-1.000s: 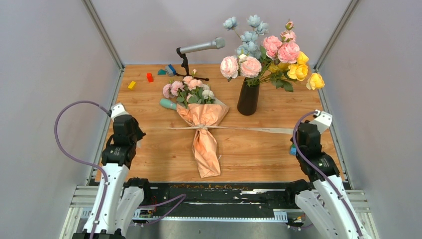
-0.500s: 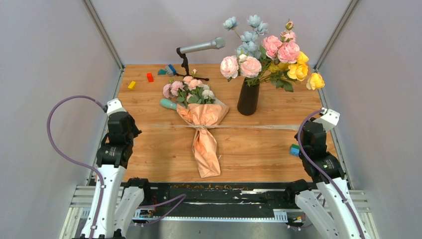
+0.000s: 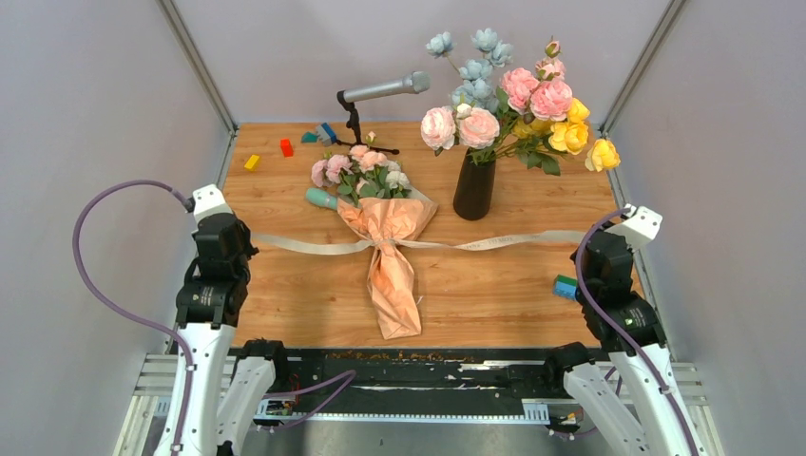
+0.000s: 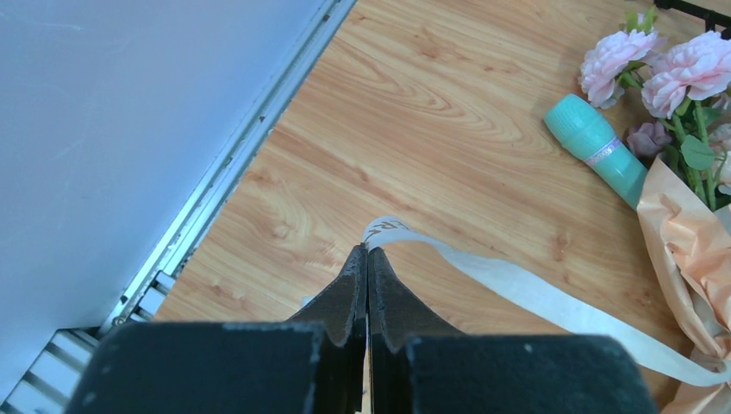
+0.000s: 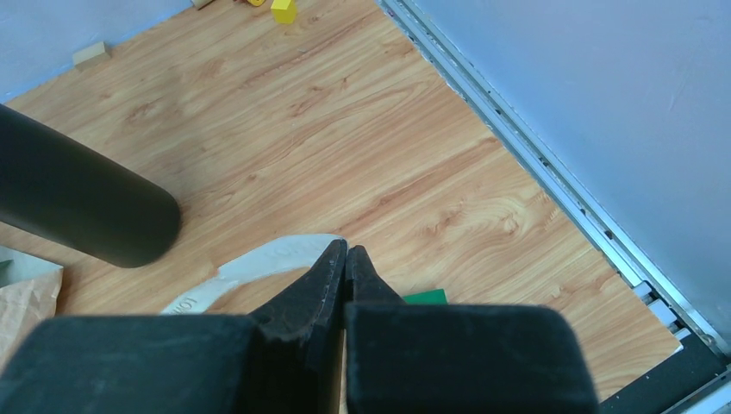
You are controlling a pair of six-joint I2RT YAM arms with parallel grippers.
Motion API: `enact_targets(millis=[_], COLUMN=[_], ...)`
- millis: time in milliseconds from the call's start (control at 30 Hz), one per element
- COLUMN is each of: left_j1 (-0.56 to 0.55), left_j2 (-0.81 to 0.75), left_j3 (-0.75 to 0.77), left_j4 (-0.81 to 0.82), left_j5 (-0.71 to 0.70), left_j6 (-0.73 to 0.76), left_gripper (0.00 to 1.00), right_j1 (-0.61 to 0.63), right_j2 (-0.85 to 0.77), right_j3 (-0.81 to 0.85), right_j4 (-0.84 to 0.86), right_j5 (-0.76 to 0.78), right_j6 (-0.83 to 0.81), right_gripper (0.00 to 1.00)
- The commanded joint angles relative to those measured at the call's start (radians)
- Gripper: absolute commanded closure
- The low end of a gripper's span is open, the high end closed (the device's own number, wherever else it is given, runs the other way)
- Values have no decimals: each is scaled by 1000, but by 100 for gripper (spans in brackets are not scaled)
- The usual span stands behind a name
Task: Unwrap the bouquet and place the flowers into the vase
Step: Untie the ribbon from the wrapping paper.
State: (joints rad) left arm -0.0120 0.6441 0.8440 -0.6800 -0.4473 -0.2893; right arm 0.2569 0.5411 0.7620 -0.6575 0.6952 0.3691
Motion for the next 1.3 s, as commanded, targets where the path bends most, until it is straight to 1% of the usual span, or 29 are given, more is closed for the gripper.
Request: enact_targets(millis=[0,33,67,100,133,167,200,233,267,300,333,367,433,633,767,833,900,1000,1100,1167,1233,1267], left_j1=[7,7,7,7,7,7,7,7,7,7,7,7,5,-75,-112,-133,-170,-243,-296,-311,-317,-320], left_j2=[-10,-10,-7,-4,9,20,48,64,97,110,133,142,165,199,220,245,273,323,363,383,403,406], left_j3=[42,43,41,38,36,37,46,54,70,76,82,82,75,23,-2,-5,-4,-2,-14,-25,-57,-70], left_j4=[0,2,10,14,25,29,26,21,8,1,2,12,21,38,67,76,100,132,184,202,226,238], left_j5=[-39,-33,-25,7,33,80,106,156,185,263,305,398,488,532,631,658,671,700,763,784,808,817], left_j6=[35,38,44,47,55,59,59,50,45,34,29,19,14,16,19,23,20,-1,-34,-46,-67,-80], left_gripper=[100,98,93,74,60,33,23,10,7,3,2,1,0,0,0,0,0,0,0,0,1,2], right_j1=[-4,-5,-4,-5,-4,-4,-5,-4,-5,-4,-5,-4,-5,-4,-3,4,27,103,233,337,454,484], right_j2=[-2,0,1,3,6,9,13,15,18,20,22,24,28,48,71,75,74,76,105,159,231,272], right_j3=[40,41,38,34,30,25,20,16,13,11,8,6,8,-24,-81,-113,-154,-199,-215,-211,-198,-188], right_j4=[1,1,7,16,28,41,54,69,82,97,112,121,124,124,142,168,218,293,379,439,518,541], right_j5=[22,19,18,18,18,16,9,-2,-18,-40,-64,-91,-147,-454,-627,-722,-783,-791,-750,-702,-619,-602], right_j6=[-21,-23,-27,-33,-37,-35,-33,-30,-27,-26,-26,-29,-31,-10,12,29,43,45,32,17,-4,-13], right_gripper=[98,90,77,59,41,25,12,4,1,0,0,0,0,0,1,3,4,6,7,9,12,14])
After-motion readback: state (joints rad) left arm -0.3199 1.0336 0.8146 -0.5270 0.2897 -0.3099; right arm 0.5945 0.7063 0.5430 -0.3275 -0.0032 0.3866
